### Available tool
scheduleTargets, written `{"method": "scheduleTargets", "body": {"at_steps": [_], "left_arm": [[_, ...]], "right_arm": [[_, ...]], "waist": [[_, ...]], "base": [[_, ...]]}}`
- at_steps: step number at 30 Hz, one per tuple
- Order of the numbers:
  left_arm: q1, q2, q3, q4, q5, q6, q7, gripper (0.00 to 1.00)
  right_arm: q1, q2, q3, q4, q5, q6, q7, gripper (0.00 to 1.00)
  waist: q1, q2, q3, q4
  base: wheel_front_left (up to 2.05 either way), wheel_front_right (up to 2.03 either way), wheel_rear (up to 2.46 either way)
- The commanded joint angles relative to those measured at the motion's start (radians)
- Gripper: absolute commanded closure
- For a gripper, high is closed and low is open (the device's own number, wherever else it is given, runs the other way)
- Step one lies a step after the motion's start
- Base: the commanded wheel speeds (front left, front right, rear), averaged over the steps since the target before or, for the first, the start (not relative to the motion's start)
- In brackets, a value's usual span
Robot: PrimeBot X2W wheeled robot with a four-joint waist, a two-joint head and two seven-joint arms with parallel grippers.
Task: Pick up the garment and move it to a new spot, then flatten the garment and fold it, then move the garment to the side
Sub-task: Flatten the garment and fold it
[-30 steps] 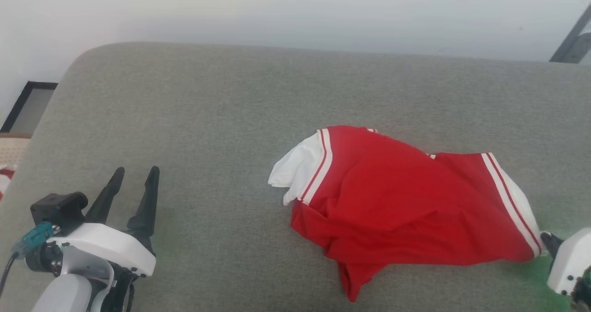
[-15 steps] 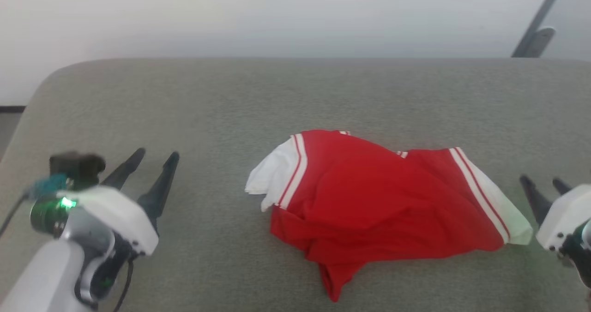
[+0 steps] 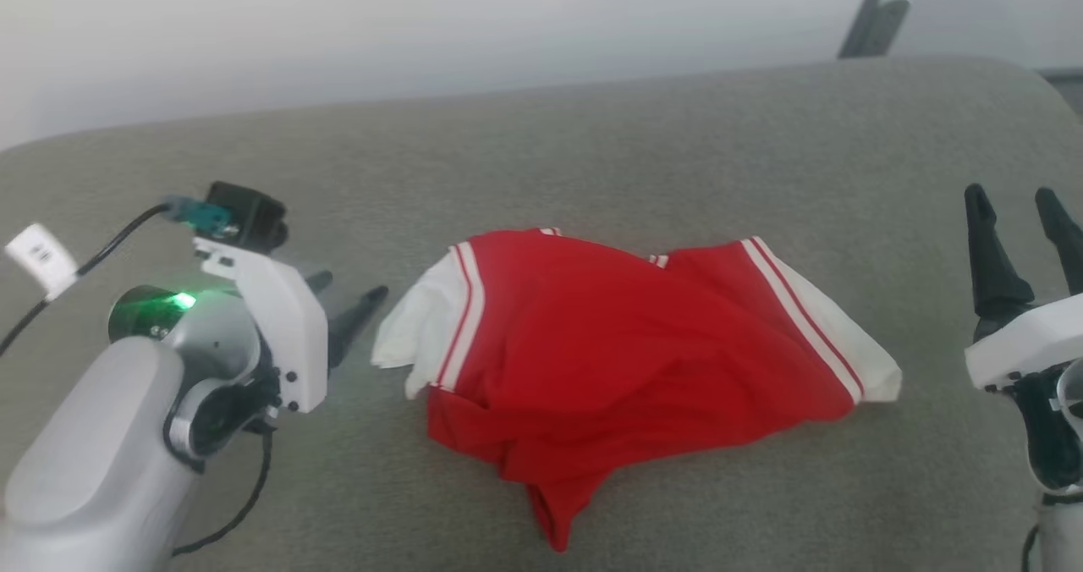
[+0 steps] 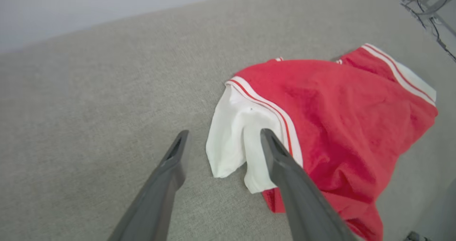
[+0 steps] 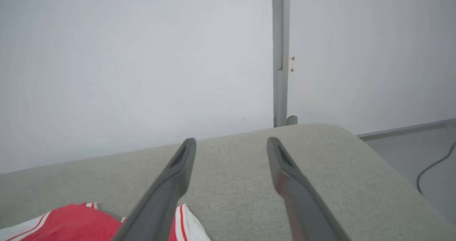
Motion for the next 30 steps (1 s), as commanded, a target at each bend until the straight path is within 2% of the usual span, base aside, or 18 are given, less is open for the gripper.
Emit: {"method": "scheduleTargets", "body": {"at_steps": [1, 4, 7, 10, 18, 19, 20, 21, 25, 30], "left_arm": [[-0.017, -0.003, -0.001, 0.006, -0.003, -0.001, 0.013, 0.0], [-0.061, -0.007, -0.04, 0.053, 0.003, 0.009, 0.104, 0.0], [-0.086, -0.011, -0.068, 0.092, 0.022, 0.009, 0.139, 0.0], [-0.115, -0.009, -0.092, 0.151, 0.049, 0.01, 0.152, 0.0], [-0.168, -0.045, -0.123, 0.336, 0.058, 0.007, 0.178, 0.0], [-0.169, -0.054, -0.123, 0.359, 0.05, 0.005, 0.181, 0.29], [-0.174, -0.062, -0.123, 0.379, 0.045, 0.001, 0.176, 0.97], [-0.179, -0.071, -0.122, 0.401, 0.039, 0.002, 0.174, 1.0], [-0.211, -0.083, -0.121, 0.447, 0.034, -0.006, 0.157, 1.0], [-0.235, -0.051, -0.106, 0.448, 0.027, -0.013, 0.14, 1.0]], "right_arm": [[-0.004, 0.009, -0.004, -0.005, -0.003, -0.001, -0.008, 0.0], [-0.002, 0.031, -0.003, -0.024, -0.014, -0.001, -0.026, 0.0], [-0.011, 0.036, -0.002, -0.027, -0.004, -0.001, -0.032, 0.0], [-0.021, 0.039, -0.006, -0.035, -0.005, -0.001, -0.037, 0.0], [-0.044, 0.038, 0.0, -0.052, 0.012, -0.001, -0.054, 0.0], [-0.047, 0.04, 0.0, -0.052, 0.013, -0.001, -0.058, 0.0], [-0.05, 0.041, -0.001, -0.054, 0.013, -0.001, -0.06, 0.0], [-0.052, 0.04, 0.0, -0.055, 0.011, -0.001, -0.062, 0.0], [-0.056, 0.034, -0.006, -0.053, 0.004, -0.001, -0.069, 0.0], [-0.041, 0.035, -0.027, -0.055, -0.012, -0.001, -0.069, 0.0]], "waist": [[0.0, -0.0001, 0.017, -0.02], [0.0, -0.0001, 0.042, -0.051], [0.0, -0.0001, 0.064, -0.069], [0.0, -0.0001, 0.09, -0.083], [0.0, -0.0001, 0.152, -0.109], [0.0, -0.0001, 0.156, -0.109], [0.0, -0.0001, 0.159, -0.109], [0.0, -0.0001, 0.162, -0.109], [0.0, -0.0001, 0.164, -0.098], [0.0, -0.0001, 0.144, -0.069]], "base": [[0.0, 0.0, 0.0], [0.0, 0.0, 0.0], [0.0, 0.0, 0.0], [0.0, 0.0, 0.0], [0.0, 0.0, 0.0], [0.0, 0.0, 0.0], [0.0, 0.0, 0.0], [0.0, 0.0, 0.0], [0.0, 0.0, 0.0], [0.0, 0.0, 0.0]]}}
